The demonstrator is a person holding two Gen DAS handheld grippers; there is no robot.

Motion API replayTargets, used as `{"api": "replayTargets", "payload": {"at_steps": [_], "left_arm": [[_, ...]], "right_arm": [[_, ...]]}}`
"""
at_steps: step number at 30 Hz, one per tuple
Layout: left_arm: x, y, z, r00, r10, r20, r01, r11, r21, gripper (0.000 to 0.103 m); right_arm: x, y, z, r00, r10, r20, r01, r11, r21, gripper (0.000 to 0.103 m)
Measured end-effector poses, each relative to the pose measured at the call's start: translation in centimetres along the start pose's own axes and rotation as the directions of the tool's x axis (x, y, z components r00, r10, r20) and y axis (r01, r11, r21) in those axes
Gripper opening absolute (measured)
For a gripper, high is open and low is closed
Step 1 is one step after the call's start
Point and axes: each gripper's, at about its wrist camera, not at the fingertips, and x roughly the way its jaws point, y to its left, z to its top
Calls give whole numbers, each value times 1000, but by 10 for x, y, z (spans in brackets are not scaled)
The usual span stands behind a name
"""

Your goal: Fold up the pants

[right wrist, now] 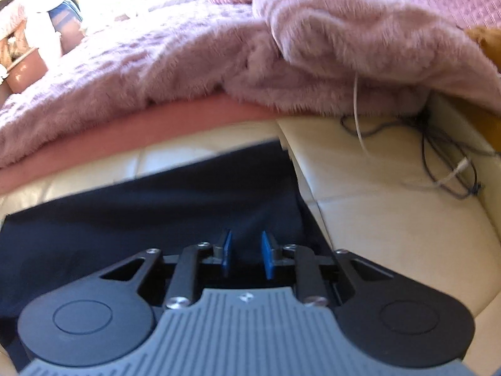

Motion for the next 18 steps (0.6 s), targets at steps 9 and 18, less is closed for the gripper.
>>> {"api": "replayTargets", "payload": {"at_steps": [9,18], "left_arm": [[-5,1,-29,992,61,-113,-55,997,61,8],[-37,10,-39,995,92,-36,-91,996,25,9]], "right_arm": [[6,2,-13,999,-39,-3,39,999,-13,6],[-46,68,-32,998,58,38,-58,998,-7,11]]}}
